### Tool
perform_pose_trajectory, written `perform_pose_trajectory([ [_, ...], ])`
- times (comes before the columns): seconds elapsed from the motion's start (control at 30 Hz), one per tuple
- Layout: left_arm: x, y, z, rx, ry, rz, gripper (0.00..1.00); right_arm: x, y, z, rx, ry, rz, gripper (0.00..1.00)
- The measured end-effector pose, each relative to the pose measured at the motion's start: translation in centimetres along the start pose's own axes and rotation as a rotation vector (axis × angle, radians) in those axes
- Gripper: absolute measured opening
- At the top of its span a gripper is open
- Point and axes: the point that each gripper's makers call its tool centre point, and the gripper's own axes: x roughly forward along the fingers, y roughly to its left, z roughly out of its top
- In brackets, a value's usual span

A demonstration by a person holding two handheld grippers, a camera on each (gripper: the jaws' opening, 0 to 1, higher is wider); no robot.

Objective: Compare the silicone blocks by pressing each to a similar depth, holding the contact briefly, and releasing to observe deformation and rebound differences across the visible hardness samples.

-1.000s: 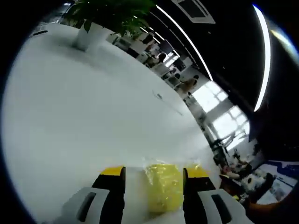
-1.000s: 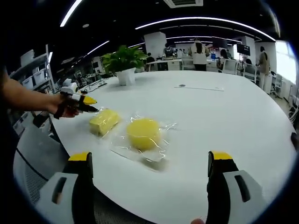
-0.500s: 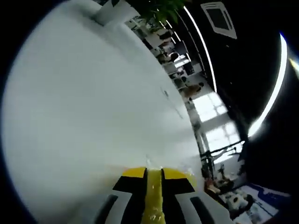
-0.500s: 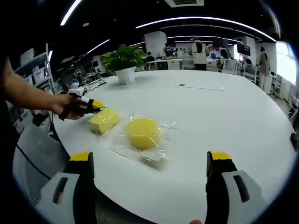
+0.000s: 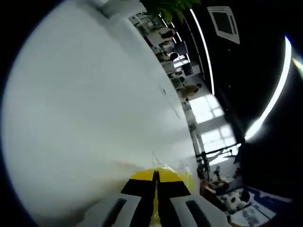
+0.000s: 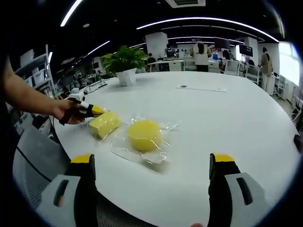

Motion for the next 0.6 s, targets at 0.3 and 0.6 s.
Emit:
perform_pose_trajectory([
  [0.3,-1.1,-2.8,0.6,0.084,-0.049,-0.043,0.0,0.0,0.0,0.2,0.003,-0.013,0.001,0.93],
  [0.6,-2.4,-6.4,1.3,0.185,-0.079,-0.076,0.0,0.1,0.7,0.3,-0.013,-0.01,0.031,0.93],
])
